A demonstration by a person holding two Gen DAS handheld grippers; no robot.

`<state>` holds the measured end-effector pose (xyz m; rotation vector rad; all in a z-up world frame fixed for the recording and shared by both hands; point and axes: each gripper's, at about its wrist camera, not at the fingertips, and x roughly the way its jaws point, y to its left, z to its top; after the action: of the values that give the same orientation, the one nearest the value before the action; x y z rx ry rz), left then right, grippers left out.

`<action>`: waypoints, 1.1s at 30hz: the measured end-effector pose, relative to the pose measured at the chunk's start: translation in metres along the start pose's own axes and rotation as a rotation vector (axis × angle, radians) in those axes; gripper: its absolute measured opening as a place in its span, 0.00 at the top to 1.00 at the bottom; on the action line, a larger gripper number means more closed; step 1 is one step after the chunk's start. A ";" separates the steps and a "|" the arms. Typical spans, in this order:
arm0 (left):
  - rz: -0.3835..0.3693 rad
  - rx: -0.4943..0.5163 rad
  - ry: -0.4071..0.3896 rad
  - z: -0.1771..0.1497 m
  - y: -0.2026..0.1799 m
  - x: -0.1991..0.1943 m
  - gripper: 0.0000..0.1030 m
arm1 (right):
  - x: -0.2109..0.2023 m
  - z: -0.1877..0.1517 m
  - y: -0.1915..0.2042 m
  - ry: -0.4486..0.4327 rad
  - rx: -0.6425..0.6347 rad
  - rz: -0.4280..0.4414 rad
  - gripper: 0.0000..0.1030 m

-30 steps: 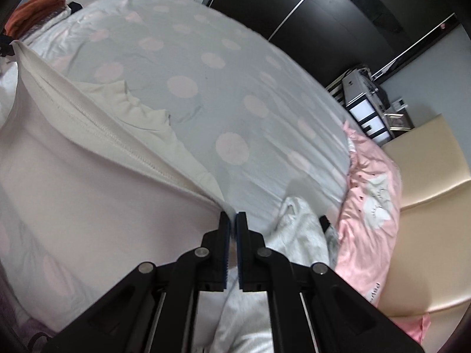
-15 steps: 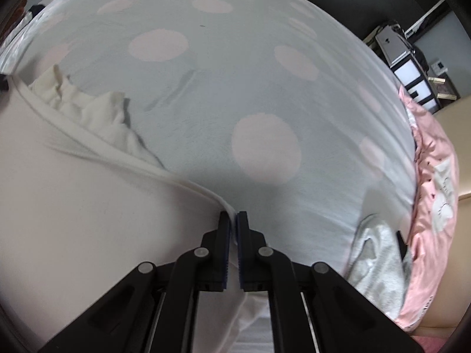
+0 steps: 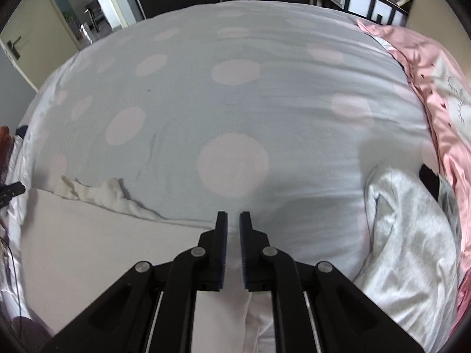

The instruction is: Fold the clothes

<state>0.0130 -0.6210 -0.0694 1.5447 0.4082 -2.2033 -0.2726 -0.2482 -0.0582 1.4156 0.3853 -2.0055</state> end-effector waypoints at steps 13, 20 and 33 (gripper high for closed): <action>-0.113 -0.384 -0.122 -0.100 0.021 -0.057 0.53 | -0.022 -0.092 -0.034 0.043 0.205 0.165 0.59; -0.077 -0.410 -0.154 -0.130 0.045 -0.043 0.53 | -0.002 -0.100 -0.046 0.057 0.304 0.199 0.59; -0.115 -0.445 -0.139 -0.128 0.064 -0.018 0.53 | 0.017 -0.105 -0.022 0.033 0.371 0.137 0.84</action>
<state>0.1548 -0.6147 -0.0956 1.1489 0.8922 -2.0993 -0.2143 -0.1772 -0.1155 1.6487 -0.0759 -2.0123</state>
